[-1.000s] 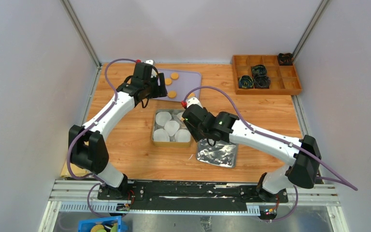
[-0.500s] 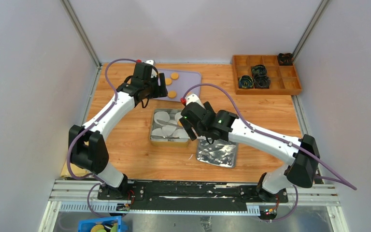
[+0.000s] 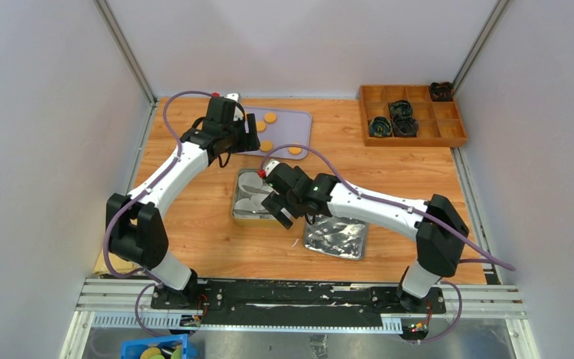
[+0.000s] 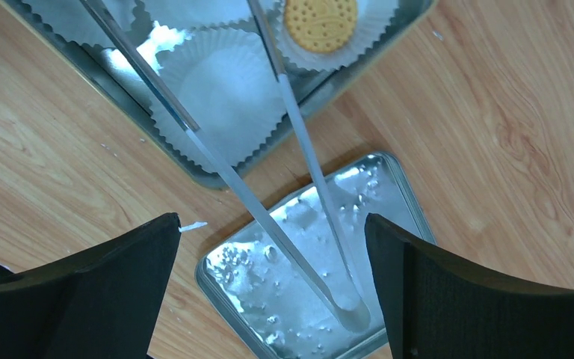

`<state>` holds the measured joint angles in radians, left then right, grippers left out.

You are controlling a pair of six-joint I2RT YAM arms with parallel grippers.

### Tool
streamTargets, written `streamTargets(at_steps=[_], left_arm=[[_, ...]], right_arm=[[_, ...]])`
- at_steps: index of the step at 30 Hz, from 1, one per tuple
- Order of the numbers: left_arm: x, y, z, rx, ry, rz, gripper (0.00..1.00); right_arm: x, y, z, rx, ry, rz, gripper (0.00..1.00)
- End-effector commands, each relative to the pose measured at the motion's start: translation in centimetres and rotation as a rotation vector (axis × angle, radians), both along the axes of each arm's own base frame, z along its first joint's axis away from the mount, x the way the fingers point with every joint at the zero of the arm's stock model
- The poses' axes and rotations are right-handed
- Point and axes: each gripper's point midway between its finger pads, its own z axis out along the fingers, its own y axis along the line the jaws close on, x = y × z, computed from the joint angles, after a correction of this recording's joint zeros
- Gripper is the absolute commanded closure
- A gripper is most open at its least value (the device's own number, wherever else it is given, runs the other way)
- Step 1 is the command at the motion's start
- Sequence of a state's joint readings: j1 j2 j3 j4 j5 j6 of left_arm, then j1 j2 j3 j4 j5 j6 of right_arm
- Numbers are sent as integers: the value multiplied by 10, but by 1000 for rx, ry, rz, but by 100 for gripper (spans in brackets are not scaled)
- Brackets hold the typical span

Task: Pack the cookies

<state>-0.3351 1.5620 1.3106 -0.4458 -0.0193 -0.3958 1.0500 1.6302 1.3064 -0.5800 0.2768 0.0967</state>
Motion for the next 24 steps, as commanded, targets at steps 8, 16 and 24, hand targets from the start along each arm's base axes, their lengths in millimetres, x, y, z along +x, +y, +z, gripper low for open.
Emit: streamTargets(at_steps=[8, 16, 24], left_arm=[[1, 5, 13, 11, -36, -1, 24], [2, 7, 5, 29, -23, -1, 24], [3, 7, 5, 36, -20, -2, 24]], right_arm=[[22, 25, -17, -9, 32, 123, 0], [31, 32, -46, -37, 76, 119, 2], [26, 31, -45, -34, 98, 123, 36]])
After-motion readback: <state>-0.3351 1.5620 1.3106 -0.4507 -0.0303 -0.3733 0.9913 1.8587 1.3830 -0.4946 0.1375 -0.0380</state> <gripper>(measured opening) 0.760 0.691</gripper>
